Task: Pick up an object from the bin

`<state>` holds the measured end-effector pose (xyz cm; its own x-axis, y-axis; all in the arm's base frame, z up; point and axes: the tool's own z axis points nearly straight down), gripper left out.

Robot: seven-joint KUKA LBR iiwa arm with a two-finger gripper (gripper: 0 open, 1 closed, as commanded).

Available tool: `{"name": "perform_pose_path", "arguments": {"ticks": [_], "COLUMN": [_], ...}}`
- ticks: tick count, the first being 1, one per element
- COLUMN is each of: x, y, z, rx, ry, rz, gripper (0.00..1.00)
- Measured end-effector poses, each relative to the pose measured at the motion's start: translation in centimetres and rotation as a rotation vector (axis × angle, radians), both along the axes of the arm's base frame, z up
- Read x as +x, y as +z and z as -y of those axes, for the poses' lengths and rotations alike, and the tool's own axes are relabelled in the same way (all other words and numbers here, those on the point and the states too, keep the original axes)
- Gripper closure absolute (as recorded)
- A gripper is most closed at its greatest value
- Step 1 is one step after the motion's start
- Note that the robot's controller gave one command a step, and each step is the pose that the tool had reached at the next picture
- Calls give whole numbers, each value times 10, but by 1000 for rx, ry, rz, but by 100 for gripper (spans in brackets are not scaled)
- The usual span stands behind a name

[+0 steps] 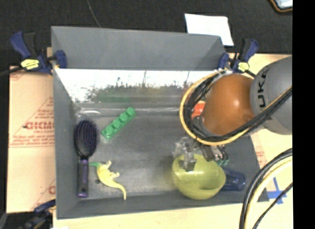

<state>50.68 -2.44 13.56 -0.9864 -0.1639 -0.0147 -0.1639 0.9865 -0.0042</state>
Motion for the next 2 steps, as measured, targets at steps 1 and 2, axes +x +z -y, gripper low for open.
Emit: {"name": "perform_pose_path", "arguments": {"ticks": [1,2], "x": [0,-6], "y": [0,55], "z": [0,2], "rx": [0,-1], "ry": [1,-7], "rz": [0,9], "gripper": [100,100]}}
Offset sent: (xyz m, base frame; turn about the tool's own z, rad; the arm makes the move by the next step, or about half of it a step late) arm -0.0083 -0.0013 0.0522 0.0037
